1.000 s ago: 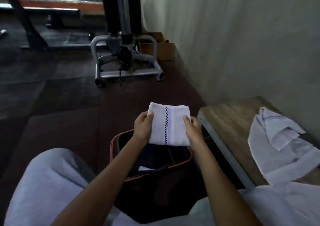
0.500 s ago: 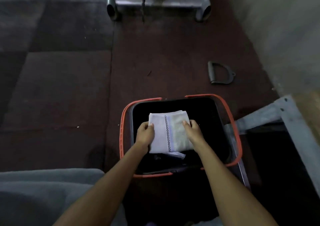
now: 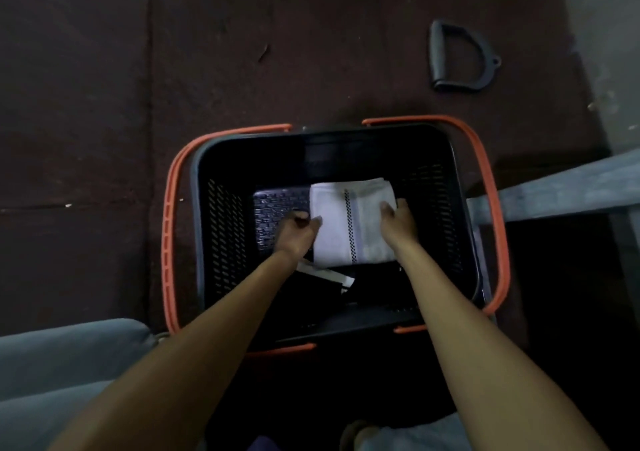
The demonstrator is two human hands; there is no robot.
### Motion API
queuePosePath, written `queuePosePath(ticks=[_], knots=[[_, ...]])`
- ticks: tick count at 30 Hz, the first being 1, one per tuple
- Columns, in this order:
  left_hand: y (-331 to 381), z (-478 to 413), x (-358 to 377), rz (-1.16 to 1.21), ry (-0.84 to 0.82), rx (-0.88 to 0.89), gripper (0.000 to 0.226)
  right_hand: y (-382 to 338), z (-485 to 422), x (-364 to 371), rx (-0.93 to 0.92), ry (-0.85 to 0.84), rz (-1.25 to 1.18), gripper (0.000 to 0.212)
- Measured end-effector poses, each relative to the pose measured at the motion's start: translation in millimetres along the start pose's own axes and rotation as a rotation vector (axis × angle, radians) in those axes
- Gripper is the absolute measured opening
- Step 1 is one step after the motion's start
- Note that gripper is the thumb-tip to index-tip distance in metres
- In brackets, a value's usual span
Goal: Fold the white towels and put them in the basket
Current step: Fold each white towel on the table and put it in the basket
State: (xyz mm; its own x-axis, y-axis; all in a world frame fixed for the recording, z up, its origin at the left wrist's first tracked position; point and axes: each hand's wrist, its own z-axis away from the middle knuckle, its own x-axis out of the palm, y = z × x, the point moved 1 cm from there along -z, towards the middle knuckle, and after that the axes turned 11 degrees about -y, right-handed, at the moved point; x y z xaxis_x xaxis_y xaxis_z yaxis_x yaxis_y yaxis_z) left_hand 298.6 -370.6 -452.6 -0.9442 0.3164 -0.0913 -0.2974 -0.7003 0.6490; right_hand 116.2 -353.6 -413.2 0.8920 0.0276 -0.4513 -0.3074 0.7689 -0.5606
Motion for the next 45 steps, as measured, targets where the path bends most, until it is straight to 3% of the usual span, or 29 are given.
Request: queuePosePath(ticks=[3,5,8,10,14,19,22,24,27,31,35,38,45], knots=[[3,-1,5,-0.149,0.02,0.018,0.03,-1,4,0,0.03,-0.014,0.179,0.042],[12,0,5,-0.242,0.047,0.04,0.03,-6,12,2,0.0,0.042,0.489,0.046],[19,-1,6,-0.412,0.047,0.08,0.03,-17,20,13,-0.226,0.1,0.903,0.057],[22,-3,5,-0.503,0.057,0.085,0.032,-21,15,18,-0.268,-0.015,1.032,0.06],[22,-14,4,-0.608,0.063,0.09,0.037,-2,-3,18,-0.113,-0.271,1.134,0.067],[23,-11,6,-0.7,0.148,0.155,0.029,6,-6,20,-0.145,-0.256,1.205,0.069],[20,5,10,-0.973,0.331,0.587,0.026,3,0,18,-0.147,-0.137,1.258,0.071],[11,8,12,-1.23,0.21,0.722,0.043,5,4,18,-0.106,-0.13,1.29,0.071],[-3,3,13,-1.403,-0.084,0.473,0.058,9,1,21,-0.063,-0.247,1.258,0.071],[17,23,18,-1.363,-0.109,0.348,0.062,0,10,16,-0.114,-0.249,1.116,0.067],[63,69,5,-1.409,-0.007,0.453,0.05,-31,63,-5,-0.287,-0.107,1.045,0.055],[114,114,-3,-1.443,0.058,0.509,0.035,-62,114,-40,-0.316,-0.012,1.004,0.042],[230,263,4,-1.455,0.124,0.814,0.035,-115,266,-147,-0.393,0.312,0.82,0.035]])
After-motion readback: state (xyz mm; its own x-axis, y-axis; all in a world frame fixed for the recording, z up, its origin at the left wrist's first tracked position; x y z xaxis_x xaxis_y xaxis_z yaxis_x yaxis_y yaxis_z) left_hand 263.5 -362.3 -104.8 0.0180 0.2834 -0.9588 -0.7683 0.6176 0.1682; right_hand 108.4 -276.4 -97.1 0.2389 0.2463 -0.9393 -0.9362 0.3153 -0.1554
